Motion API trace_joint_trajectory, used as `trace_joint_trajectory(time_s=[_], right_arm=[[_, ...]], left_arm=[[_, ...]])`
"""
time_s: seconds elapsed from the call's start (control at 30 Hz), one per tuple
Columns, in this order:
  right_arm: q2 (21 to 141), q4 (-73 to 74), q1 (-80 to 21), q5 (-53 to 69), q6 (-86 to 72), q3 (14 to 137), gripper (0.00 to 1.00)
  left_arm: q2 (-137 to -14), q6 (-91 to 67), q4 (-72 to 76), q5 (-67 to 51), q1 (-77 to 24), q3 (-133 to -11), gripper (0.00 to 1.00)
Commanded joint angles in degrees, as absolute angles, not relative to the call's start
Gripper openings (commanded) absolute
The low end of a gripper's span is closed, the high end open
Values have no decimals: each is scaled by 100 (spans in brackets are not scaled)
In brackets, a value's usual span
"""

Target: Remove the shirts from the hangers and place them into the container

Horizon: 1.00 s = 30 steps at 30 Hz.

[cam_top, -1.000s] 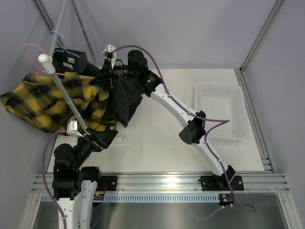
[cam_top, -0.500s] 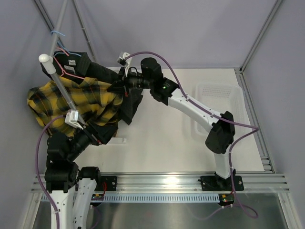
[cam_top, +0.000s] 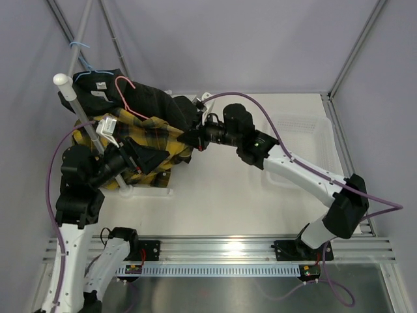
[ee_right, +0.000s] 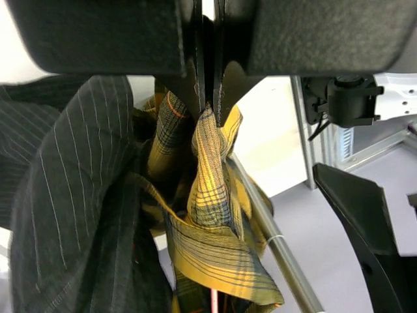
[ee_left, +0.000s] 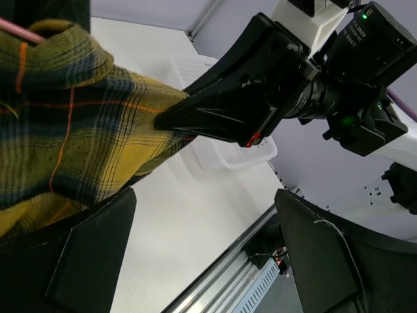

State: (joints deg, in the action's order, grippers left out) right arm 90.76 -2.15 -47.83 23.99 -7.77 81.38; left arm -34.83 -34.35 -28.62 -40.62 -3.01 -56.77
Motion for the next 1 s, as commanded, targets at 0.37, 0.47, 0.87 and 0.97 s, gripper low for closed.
trace_joint_trajectory(time_s=[0.37,0.47,0.87,0.97], right_arm=[[6349,1827,-4693,36,-1054,7445,0],[5760,2363,-4685,-255,-1221,7146,0],[4017,3006,-4685,676,-1819,6170,0],[3824,3225,-4685,791,-1828,6319,0]], left_arm=[[-5693,-2542,-2468,-1962,-3109,-8365,95],[-5958,-2286,-2348,-1232,-3488,-8726,95],[-6916,-1943,-1925,667,-4192,-8938,88],[-7136,-1907,-2013,790,-4271,-8983,84]])
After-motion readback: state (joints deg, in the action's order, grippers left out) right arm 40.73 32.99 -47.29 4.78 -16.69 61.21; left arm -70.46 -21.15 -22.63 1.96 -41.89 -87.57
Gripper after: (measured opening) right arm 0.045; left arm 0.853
